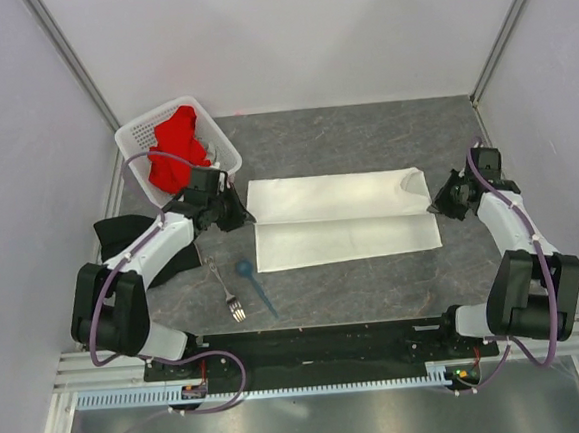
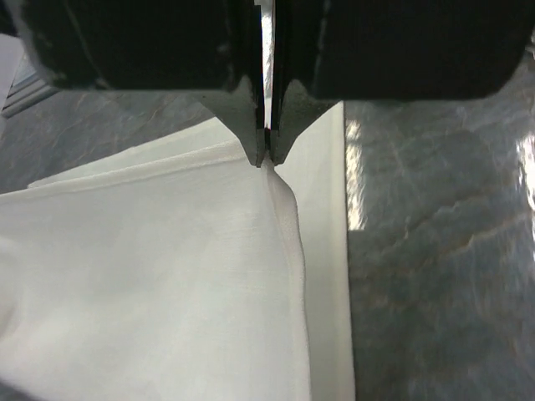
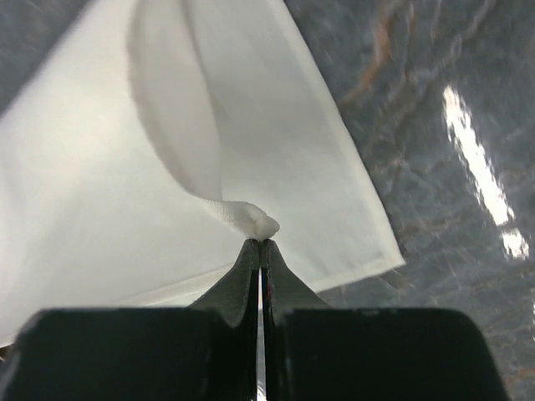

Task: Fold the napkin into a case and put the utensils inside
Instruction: Fold and flatten the napkin at the center of the board.

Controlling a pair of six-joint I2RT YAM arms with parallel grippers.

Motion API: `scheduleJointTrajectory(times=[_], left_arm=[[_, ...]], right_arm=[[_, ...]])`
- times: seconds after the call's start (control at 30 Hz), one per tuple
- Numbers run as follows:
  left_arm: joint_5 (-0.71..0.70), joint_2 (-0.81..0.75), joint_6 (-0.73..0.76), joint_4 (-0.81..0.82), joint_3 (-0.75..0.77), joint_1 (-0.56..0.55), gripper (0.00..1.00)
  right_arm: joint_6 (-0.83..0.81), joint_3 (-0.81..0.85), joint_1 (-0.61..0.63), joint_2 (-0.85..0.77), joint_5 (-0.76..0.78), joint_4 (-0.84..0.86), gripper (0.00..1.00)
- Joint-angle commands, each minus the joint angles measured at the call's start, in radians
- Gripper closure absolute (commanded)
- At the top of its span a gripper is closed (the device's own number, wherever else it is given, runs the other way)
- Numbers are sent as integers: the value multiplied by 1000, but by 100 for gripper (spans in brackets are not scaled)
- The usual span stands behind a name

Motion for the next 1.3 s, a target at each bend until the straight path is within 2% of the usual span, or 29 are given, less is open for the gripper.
scheduleJointTrajectory(times=[0.0,0.13,0.3,0.47,0.6,0.77,0.97,1.13,1.27], left_arm=[[12,-37,-41,-25,-108,-31,98],[55,-28,-69,-6,-147,-57,98],[8,-10,-78,-5,-159,-115,98],[-4,21,-80,-5,-179,-129,98],[3,15,-72,-10,-182,-128,98],[-61,-79,-54,-38,-112,-128,98],[-81,-76,-31,-73,-9,-125,98],[-61,-68,-38,-84,-41,-125,98],[-72,-77,-31,-78,-95,-125,98]], right_arm=[[-17,-109,-2,-50,35,23,100],[-20,-149,-2,-43,50,33,100],[-28,-177,-1,-23,96,37,100],[-37,-174,-5,11,145,66,100],[-42,-146,-4,19,127,60,100],[-56,-47,-6,-38,145,33,100],[-51,50,-16,-41,216,-18,100],[-48,-31,-19,-73,248,-44,100],[-40,-159,-24,-87,288,-12,100]])
